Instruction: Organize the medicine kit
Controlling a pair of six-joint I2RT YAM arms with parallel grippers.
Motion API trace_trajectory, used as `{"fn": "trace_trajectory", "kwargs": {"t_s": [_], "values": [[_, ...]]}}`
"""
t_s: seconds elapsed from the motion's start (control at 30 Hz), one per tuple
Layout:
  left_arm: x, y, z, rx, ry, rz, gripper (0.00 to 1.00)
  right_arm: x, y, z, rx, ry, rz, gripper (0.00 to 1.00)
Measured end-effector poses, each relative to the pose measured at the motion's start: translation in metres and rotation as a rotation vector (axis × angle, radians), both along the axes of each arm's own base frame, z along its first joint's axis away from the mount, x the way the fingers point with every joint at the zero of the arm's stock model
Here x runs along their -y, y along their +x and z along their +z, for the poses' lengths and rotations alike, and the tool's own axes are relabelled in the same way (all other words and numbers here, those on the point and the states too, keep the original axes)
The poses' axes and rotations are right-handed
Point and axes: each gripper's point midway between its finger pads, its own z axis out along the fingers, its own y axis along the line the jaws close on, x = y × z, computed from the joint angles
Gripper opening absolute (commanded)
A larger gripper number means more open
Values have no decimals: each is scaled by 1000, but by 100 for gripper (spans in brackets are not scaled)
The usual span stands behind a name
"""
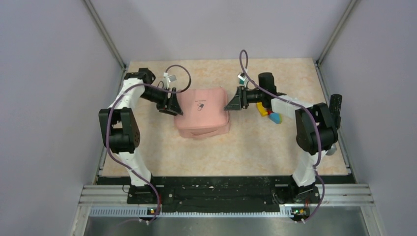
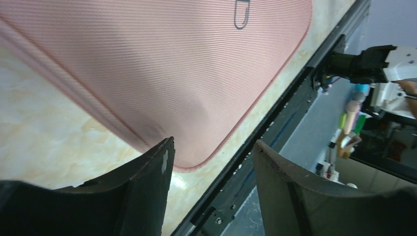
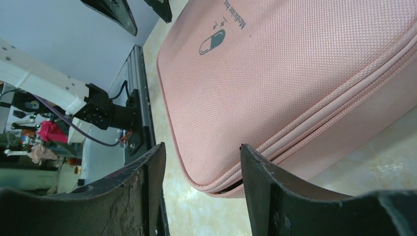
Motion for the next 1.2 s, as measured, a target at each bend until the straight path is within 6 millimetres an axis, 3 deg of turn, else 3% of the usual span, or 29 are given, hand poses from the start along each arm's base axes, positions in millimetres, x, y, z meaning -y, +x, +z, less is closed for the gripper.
{"fn": "trace_trajectory", "kwargs": {"t_s": [0.27, 0.4, 0.6, 0.93, 1.07, 1.2], "values": [[-35, 9, 0, 41, 135, 106, 75, 4, 21, 1, 84, -71, -76, 57], [-45, -6, -12, -13, 187, 193, 76, 9, 44, 5, 160, -140, -145, 60], [-33, -29, -30, -122, 127, 212, 73, 15, 69, 10, 238, -203, -204, 64], [-13, -55, -37, -127, 22, 133, 75, -2, 117, -13, 223, -189, -209, 68], [-2, -58, -37, -120, 8, 101, 71, -9, 127, -27, 183, -167, -202, 63], [6, -57, -41, -112, 19, 77, 70, -14, 123, -36, 141, -151, -179, 58]]}}
